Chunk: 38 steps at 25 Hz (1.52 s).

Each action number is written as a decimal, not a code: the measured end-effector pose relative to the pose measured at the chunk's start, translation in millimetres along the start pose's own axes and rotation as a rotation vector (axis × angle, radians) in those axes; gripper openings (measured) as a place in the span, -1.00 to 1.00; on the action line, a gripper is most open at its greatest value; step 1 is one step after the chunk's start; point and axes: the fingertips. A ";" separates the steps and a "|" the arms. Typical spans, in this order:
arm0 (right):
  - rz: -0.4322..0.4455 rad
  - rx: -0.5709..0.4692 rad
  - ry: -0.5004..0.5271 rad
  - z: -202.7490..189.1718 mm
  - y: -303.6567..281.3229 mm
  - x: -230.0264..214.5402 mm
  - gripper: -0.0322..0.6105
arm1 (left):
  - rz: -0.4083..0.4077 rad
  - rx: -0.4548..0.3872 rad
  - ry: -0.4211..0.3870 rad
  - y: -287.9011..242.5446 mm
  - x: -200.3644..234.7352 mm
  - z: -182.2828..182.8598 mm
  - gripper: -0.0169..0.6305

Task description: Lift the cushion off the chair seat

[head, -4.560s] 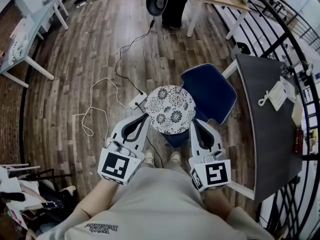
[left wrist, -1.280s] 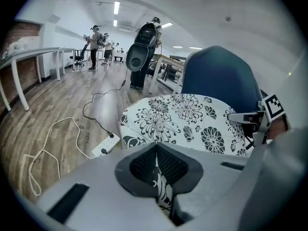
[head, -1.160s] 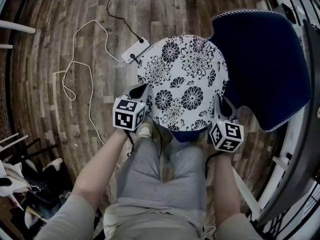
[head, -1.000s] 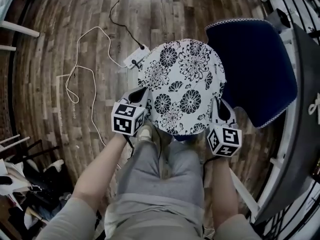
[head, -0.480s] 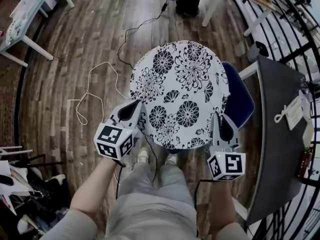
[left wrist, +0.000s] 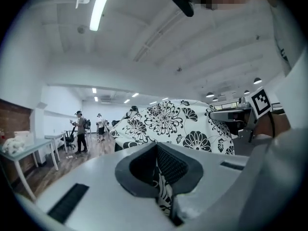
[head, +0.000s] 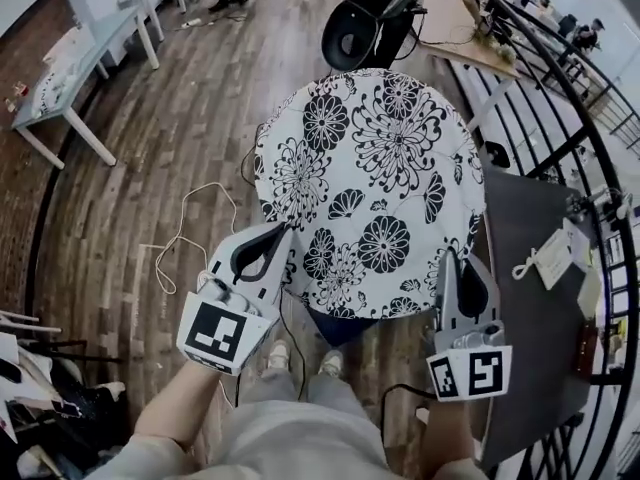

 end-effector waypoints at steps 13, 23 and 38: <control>0.006 -0.183 0.018 22.7 26.3 17.1 -0.85 | 0.014 -0.187 0.000 23.6 -11.6 19.3 -0.93; -0.005 -0.157 0.013 0.8 18.1 14.0 -0.85 | 0.049 -0.149 -0.048 12.8 -9.2 4.7 -0.93; 0.009 -0.083 0.010 -0.8 5.4 5.8 -0.85 | 0.041 -0.101 0.002 -0.7 -8.0 5.9 -0.93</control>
Point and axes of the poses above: the fingertips, and each gripper's own axes: y backward along the fingers, x to its left, z out of its top, and after that the axes turned 3 degrees about -x, right-handed
